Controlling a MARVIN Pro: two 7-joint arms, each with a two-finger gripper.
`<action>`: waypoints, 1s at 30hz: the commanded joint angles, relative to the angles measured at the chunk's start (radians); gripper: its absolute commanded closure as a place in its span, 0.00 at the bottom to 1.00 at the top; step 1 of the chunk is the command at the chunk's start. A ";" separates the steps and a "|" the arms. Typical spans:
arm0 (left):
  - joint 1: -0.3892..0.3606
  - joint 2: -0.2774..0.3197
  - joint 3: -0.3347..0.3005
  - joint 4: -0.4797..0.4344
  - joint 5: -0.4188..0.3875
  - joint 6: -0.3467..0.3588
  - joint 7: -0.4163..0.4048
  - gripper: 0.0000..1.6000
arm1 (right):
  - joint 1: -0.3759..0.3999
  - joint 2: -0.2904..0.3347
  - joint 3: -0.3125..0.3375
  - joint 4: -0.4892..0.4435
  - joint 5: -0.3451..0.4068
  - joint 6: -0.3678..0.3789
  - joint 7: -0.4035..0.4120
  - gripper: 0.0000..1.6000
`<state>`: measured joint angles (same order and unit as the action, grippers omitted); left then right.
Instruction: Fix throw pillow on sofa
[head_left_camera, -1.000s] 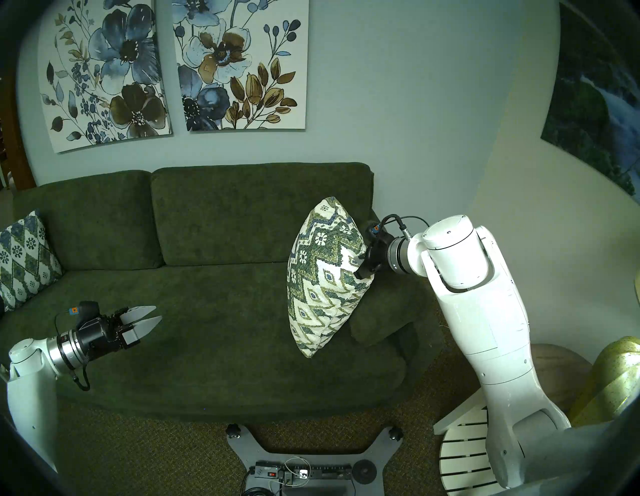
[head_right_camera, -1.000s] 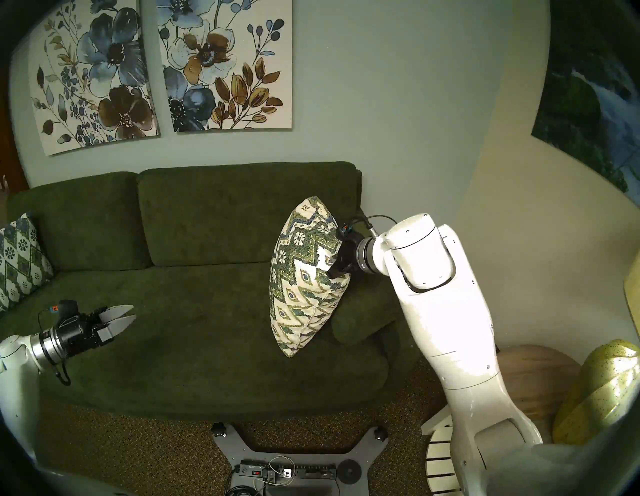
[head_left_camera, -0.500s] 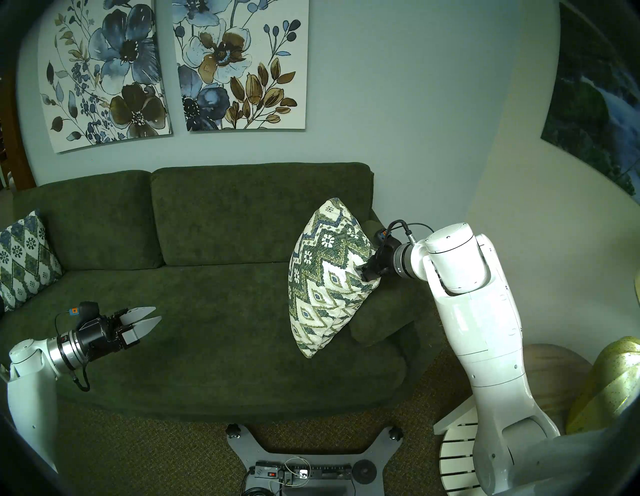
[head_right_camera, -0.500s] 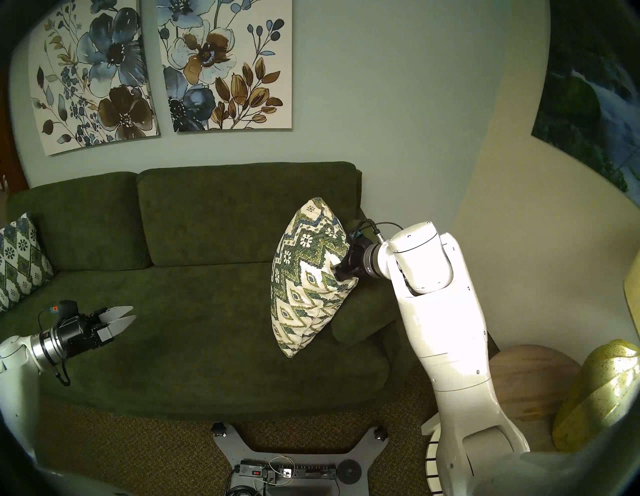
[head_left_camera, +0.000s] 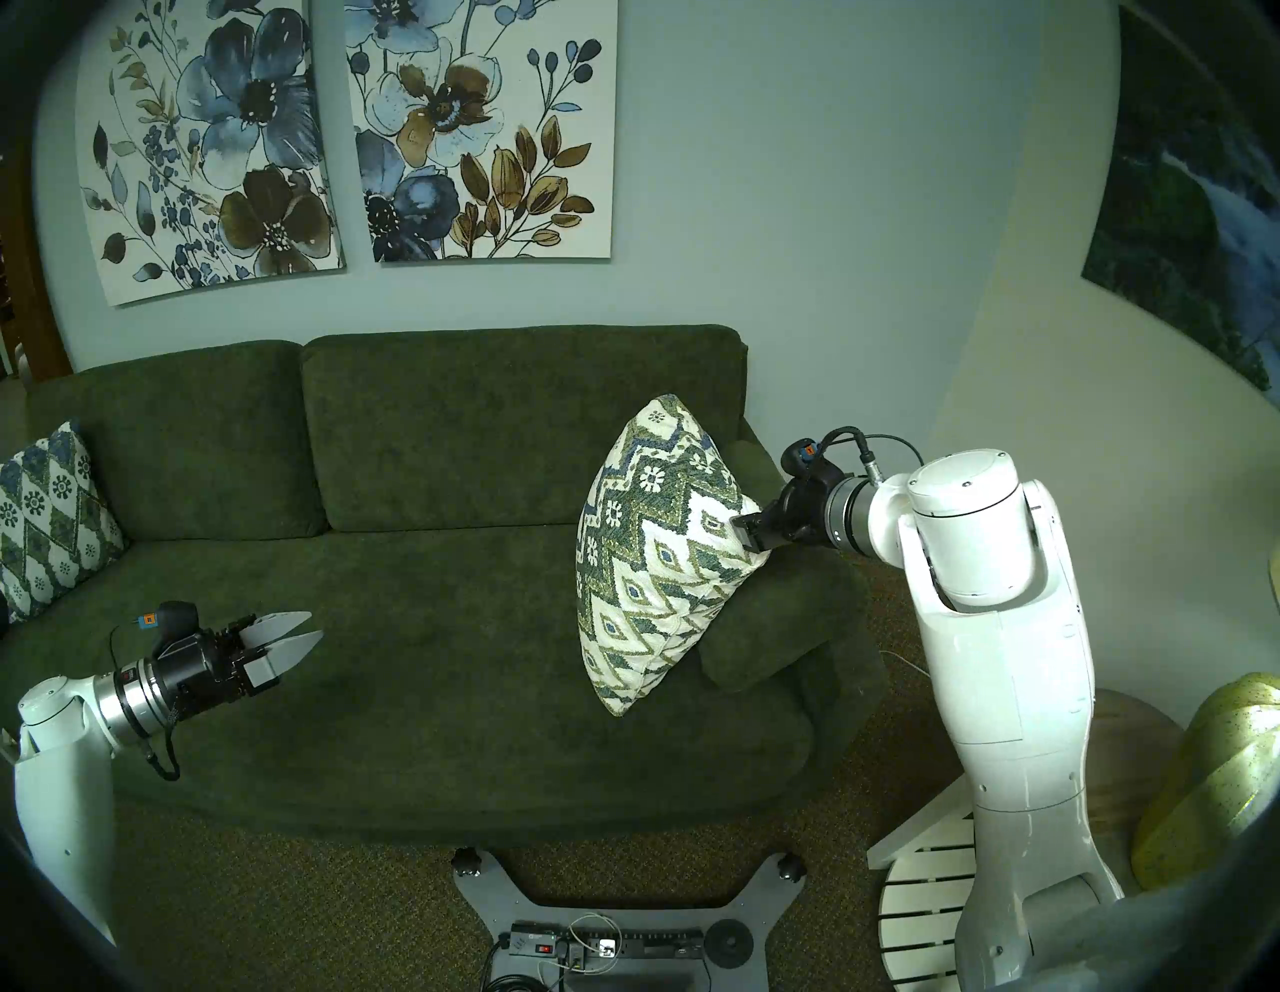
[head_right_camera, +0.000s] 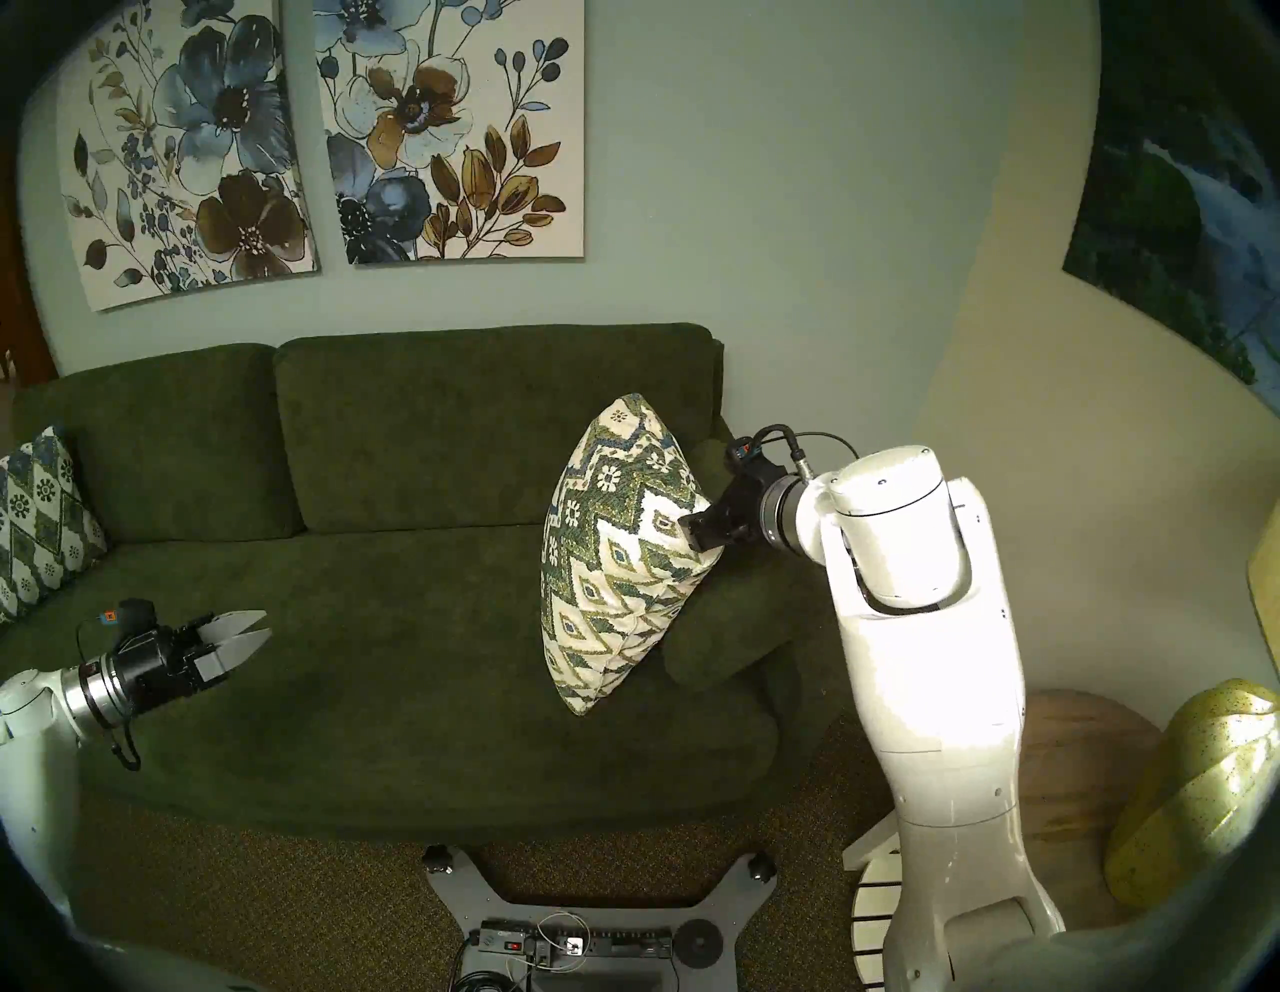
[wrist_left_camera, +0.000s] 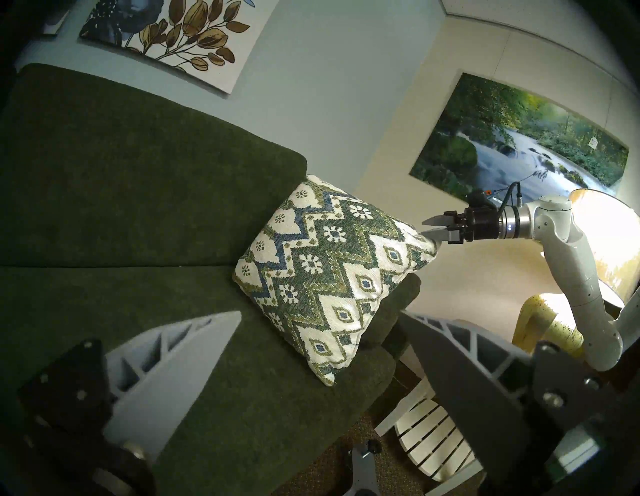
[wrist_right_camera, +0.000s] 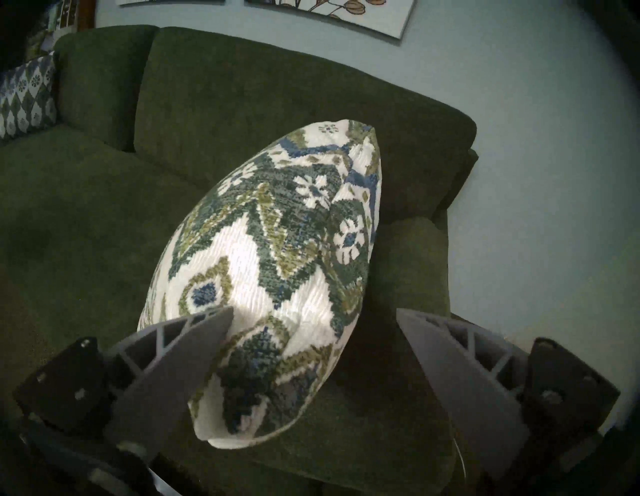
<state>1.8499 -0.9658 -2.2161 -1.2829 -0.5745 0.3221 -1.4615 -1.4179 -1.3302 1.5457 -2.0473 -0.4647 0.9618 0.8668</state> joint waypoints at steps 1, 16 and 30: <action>-0.014 0.007 -0.002 -0.004 -0.002 0.000 0.004 0.00 | -0.101 0.022 0.031 -0.135 0.019 -0.002 0.037 0.00; -0.018 0.014 -0.007 0.004 -0.001 0.001 0.008 0.00 | -0.296 0.024 0.063 -0.321 0.074 -0.002 0.028 0.00; -0.009 0.017 -0.014 0.021 0.000 -0.001 0.013 0.00 | -0.471 -0.030 0.095 -0.377 0.119 -0.002 0.000 0.00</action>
<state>1.8393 -0.9537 -2.2198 -1.2657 -0.5725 0.3225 -1.4481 -1.7923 -1.3275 1.6205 -2.4149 -0.3569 0.9618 0.8616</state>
